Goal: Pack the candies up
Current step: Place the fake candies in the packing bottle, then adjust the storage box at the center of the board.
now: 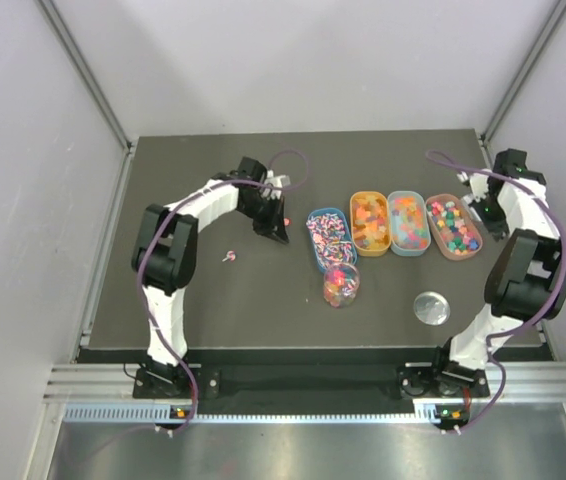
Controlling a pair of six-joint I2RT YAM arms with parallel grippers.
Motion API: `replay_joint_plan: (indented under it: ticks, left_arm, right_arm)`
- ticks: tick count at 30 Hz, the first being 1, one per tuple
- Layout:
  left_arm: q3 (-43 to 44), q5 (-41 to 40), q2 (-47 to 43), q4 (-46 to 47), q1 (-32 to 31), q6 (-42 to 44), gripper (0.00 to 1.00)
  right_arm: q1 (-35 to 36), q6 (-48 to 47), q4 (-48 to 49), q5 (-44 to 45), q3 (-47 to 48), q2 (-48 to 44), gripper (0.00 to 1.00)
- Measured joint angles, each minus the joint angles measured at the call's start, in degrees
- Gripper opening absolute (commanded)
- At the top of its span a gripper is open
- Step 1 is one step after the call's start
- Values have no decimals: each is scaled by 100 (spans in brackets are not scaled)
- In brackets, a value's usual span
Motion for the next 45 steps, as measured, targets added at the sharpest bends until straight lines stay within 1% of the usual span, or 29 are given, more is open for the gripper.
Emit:
replay_joint_plan:
  ticks: [4, 7, 12, 16, 27, 37, 45]
  left_arm:
    - [20, -149, 393, -81, -249, 122, 0]
    - [20, -219, 494, -149, -358, 227, 0]
    - [101, -348, 555, -162, -374, 317, 0]
    - [361, -402, 726, -149, -369, 365, 0]
    - [651, -181, 992, -184, -531, 367, 0]
    - [876, 264, 1261, -177, -857, 114, 0]
    - [1351, 299, 1539, -444, -907, 48, 0]
  right_arm:
    - [-111, 20, 92, -33, 153, 181, 0]
    - [-210, 81, 234, -79, 308, 367, 0]
    - [-345, 168, 348, -90, 372, 643, 0]
    - [-345, 184, 350, -87, 372, 691, 0]
    - [-494, 140, 396, -7, 321, 966, 0]
    - [-525, 313, 260, -153, -164, 901, 0]
    - [-243, 651, 81, -151, -435, 551, 0]
